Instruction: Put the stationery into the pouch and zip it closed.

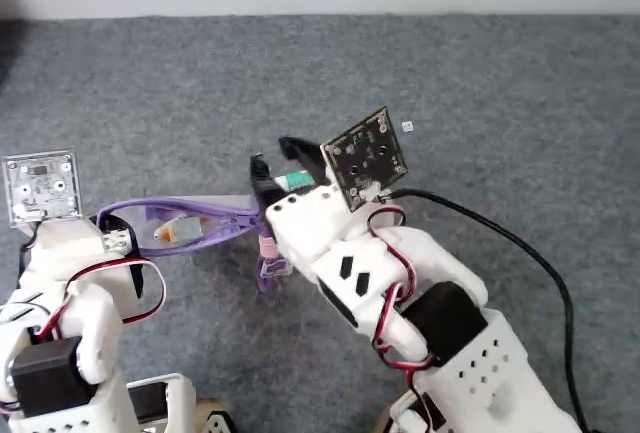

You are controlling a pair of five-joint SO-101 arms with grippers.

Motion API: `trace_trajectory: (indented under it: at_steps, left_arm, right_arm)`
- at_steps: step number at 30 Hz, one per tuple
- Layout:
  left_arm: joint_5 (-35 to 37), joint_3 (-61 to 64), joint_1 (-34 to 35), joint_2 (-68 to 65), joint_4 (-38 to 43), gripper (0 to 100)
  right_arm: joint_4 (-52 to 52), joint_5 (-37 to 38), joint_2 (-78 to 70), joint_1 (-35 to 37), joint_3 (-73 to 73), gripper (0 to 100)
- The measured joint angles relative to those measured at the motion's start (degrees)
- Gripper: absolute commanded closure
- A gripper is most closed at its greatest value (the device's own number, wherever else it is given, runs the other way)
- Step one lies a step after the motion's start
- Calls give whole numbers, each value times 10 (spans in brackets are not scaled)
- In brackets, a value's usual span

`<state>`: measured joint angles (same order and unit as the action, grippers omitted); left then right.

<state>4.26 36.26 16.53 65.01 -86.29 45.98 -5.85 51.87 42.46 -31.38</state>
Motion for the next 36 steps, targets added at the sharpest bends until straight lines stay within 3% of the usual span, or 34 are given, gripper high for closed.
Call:
trace_trajectory:
  at_steps: [4,9,21,28,36]
  left_arm:
    - [0,0,0,0,0,989]
    - [0,1,0,0,0,989]
    - [0,4,-1,0,0,989]
    - [0,4,0,0,0,989]
    - [0,4,0,0,0,989]
  right_arm:
    - [47,-51,-26,60,31,966]
    - [28,-103,-81,102,36,966]
    - [-12,-133,-218,130,71,967]
    - [58,-133,-202,87,183,967]
    - [120,-132,-197,-77,219,967]
